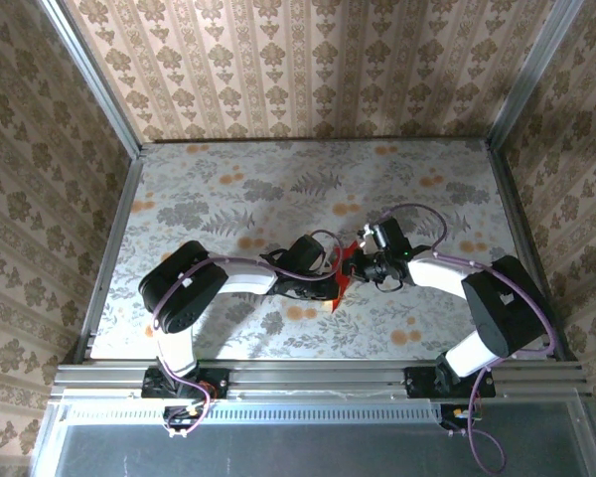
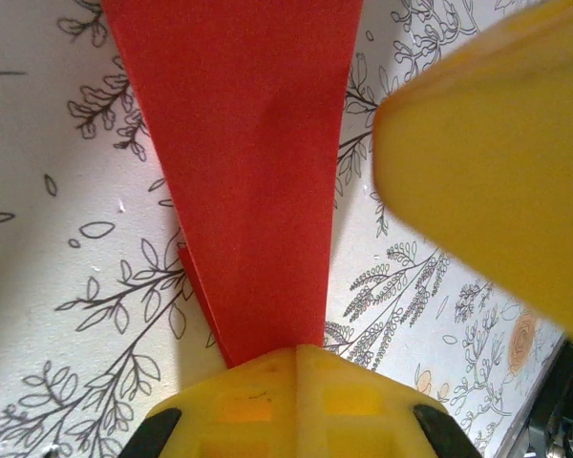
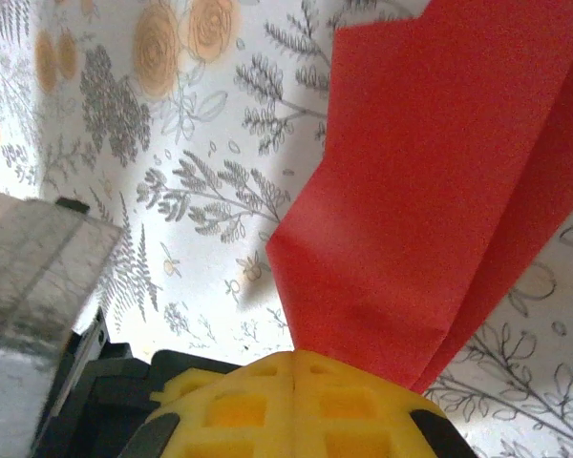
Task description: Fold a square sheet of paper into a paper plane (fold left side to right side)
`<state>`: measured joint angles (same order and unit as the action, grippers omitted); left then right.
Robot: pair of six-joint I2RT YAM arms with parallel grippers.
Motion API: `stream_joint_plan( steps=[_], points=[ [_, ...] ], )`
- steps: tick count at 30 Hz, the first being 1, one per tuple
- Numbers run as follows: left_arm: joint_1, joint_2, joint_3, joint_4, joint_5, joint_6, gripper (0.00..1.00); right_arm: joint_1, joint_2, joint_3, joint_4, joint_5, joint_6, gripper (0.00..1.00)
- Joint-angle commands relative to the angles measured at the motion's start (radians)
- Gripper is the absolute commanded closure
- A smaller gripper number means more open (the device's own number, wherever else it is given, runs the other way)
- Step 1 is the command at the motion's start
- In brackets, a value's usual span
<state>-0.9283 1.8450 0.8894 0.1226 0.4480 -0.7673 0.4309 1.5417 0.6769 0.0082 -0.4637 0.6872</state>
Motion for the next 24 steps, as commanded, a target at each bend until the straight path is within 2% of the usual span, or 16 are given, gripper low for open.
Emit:
stream_joint_plan(
  steps=[1, 11, 24],
  points=[
    [-0.015, 0.039, -0.040, -0.122, -0.061, 0.008, 1.00, 0.019, 0.027, -0.029, 0.033, -0.015, 0.038, 1.00],
    [-0.019, 0.057, -0.015, -0.203, -0.105, 0.029, 1.00, 0.035, 0.104, -0.034, 0.046, 0.032, 0.025, 1.00],
    [-0.024, 0.068, -0.002, -0.317, -0.163, 0.051, 1.00, -0.010, 0.121, -0.021, 0.023, 0.095, -0.029, 1.00]
  ],
)
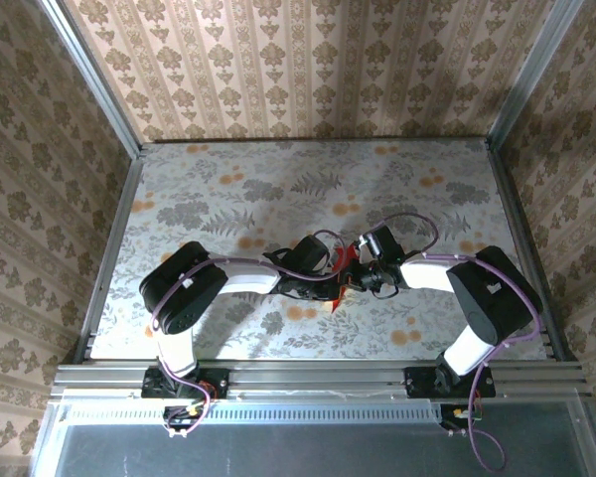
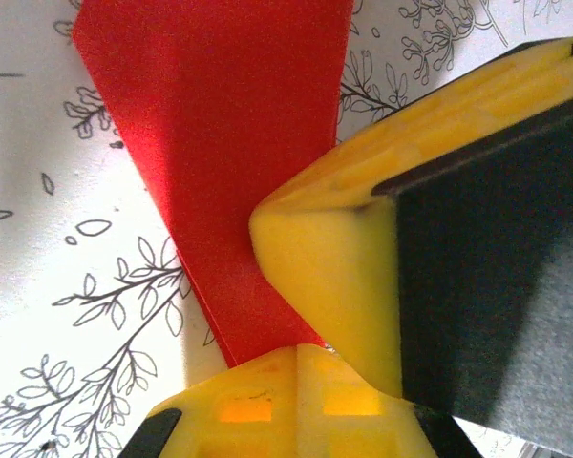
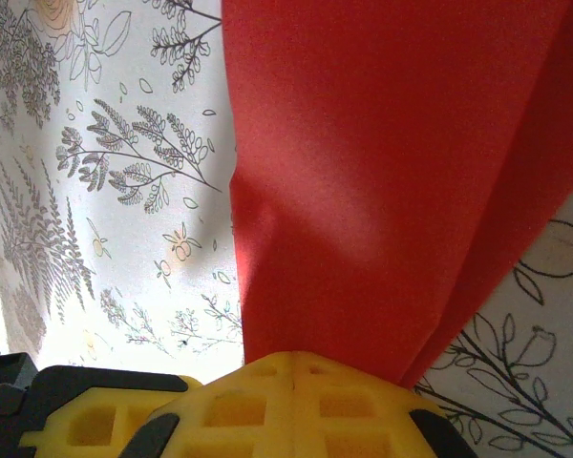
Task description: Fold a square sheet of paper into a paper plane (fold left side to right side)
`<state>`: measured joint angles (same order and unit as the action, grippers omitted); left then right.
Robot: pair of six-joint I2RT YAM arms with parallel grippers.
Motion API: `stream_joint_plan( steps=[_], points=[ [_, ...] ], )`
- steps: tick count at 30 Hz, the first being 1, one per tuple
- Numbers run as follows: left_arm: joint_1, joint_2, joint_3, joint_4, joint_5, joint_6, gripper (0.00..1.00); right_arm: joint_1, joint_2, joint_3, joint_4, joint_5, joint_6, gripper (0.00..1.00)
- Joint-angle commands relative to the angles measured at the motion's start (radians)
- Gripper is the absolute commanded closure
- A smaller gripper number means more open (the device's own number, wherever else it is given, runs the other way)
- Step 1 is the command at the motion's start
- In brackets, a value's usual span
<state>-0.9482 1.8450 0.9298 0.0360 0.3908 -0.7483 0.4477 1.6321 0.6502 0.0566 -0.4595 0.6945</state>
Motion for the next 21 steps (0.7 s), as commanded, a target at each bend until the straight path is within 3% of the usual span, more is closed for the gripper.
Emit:
stream_joint_plan(
  steps=[1, 21],
  points=[
    [-0.006, 0.071, -0.040, -0.235, -0.107, 0.032, 1.00, -0.030, 0.030, 0.009, -0.027, 0.093, -0.040, 1.00],
    [-0.009, 0.104, -0.037, -0.242, -0.099, 0.031, 1.00, -0.117, 0.073, 0.063, 0.025, 0.041, -0.074, 1.00]
  ],
)
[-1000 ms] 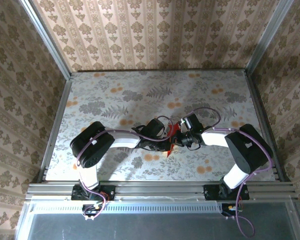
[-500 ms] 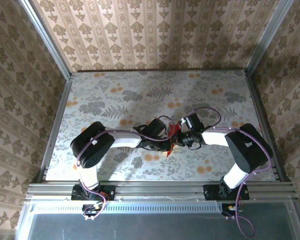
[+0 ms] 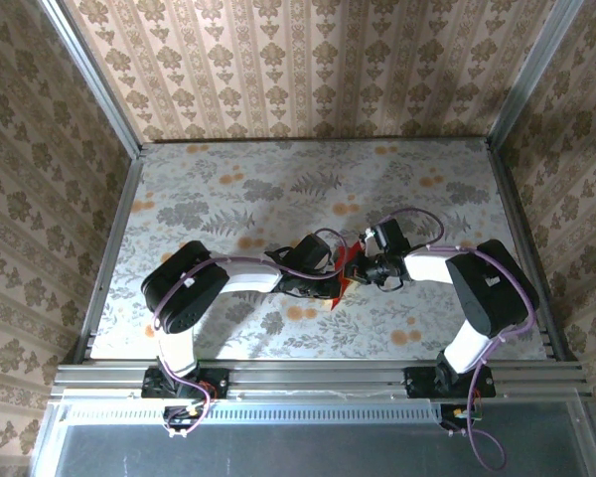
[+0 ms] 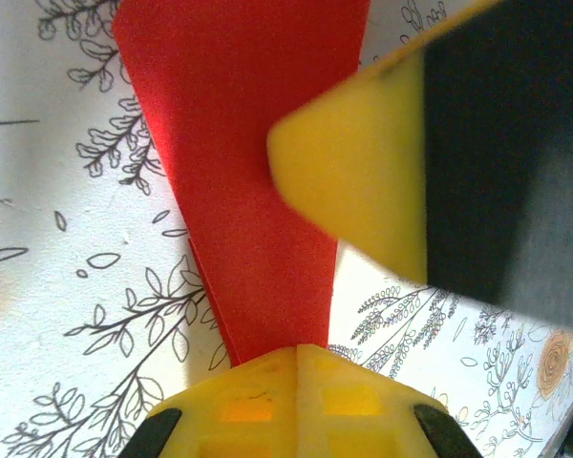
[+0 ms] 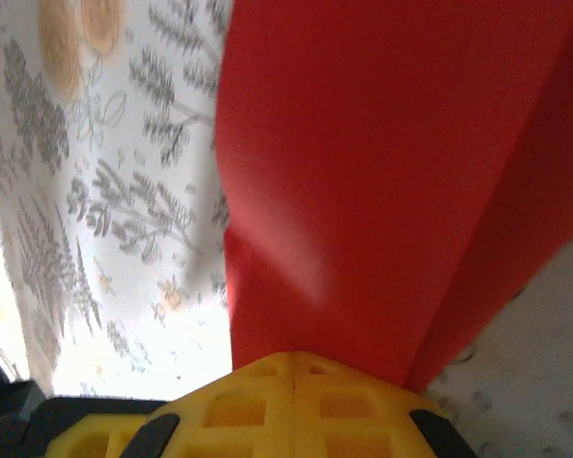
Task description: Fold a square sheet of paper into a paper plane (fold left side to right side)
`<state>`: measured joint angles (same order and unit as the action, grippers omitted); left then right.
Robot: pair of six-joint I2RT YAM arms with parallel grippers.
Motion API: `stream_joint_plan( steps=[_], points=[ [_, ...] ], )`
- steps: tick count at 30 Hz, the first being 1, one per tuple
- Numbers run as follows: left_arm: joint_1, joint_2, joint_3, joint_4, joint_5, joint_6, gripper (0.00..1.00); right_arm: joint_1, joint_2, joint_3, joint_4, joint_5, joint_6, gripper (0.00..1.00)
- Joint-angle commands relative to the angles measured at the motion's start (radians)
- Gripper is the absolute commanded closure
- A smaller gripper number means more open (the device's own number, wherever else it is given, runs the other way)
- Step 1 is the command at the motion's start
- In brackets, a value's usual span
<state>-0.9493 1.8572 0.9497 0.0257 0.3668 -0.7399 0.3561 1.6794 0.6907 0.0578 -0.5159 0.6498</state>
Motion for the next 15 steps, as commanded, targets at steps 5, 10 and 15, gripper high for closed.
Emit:
stream_joint_plan(
  steps=[5, 10, 15],
  points=[
    [-0.007, 0.097, -0.054, -0.233, -0.074, 0.022, 1.00, -0.039, 0.046, 0.036, 0.028, 0.090, -0.035, 0.99],
    [-0.007, 0.100, -0.051, -0.240, -0.075, 0.025, 1.00, -0.061, 0.057, 0.044, 0.033, 0.087, -0.039, 0.99],
    [-0.008, 0.105, -0.047, -0.244, -0.075, 0.025, 1.00, -0.080, 0.064, 0.058, 0.034, 0.067, -0.044, 0.99]
  ],
)
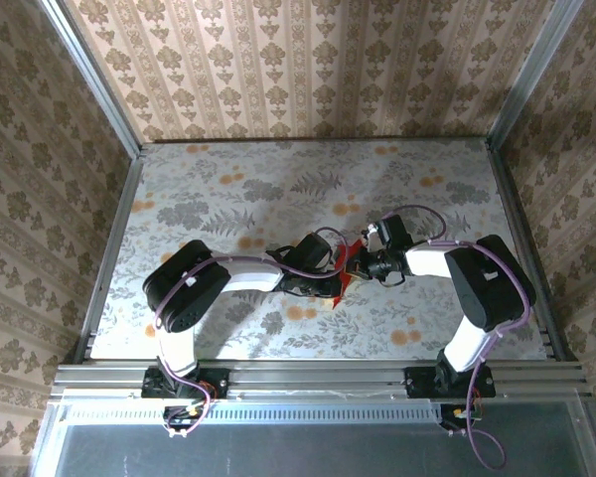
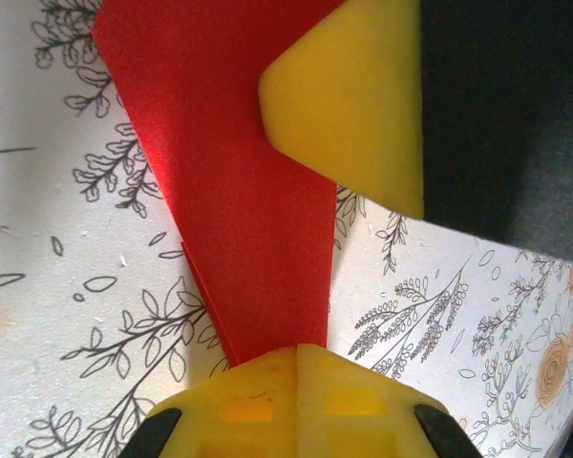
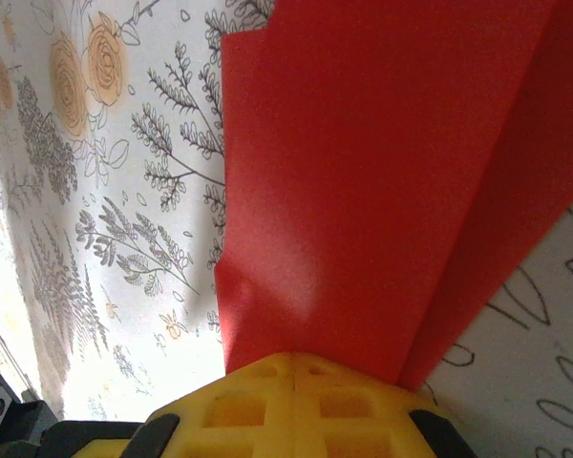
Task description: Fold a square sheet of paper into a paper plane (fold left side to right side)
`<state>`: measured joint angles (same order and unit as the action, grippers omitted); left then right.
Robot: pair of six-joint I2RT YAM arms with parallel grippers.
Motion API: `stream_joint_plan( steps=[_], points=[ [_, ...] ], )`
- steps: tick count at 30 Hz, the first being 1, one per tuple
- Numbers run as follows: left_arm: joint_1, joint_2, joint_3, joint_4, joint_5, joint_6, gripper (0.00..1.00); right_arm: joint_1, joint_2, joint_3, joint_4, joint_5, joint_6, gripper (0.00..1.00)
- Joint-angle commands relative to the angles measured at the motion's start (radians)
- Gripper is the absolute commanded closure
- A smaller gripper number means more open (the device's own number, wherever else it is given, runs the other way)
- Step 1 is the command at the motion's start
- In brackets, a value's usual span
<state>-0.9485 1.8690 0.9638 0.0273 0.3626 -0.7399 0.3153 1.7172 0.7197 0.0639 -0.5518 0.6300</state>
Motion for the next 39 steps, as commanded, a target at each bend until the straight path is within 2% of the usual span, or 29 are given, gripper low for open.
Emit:
stream_joint_plan(
  steps=[1, 8, 24, 39],
  points=[
    [-0.009, 0.094, -0.061, -0.245, -0.071, 0.025, 1.00, -0.043, 0.026, 0.029, 0.031, 0.097, -0.024, 1.00],
    [-0.009, 0.096, -0.059, -0.248, -0.071, 0.028, 1.00, -0.067, 0.027, 0.029, 0.062, 0.049, -0.009, 0.99],
    [-0.008, 0.091, -0.064, -0.243, -0.074, 0.025, 1.00, -0.127, 0.088, 0.115, -0.005, 0.078, -0.062, 0.99],
    [-0.010, 0.076, -0.078, -0.228, -0.082, 0.019, 1.00, -0.197, 0.141, 0.187, -0.026, 0.049, -0.068, 0.99]
  ],
)
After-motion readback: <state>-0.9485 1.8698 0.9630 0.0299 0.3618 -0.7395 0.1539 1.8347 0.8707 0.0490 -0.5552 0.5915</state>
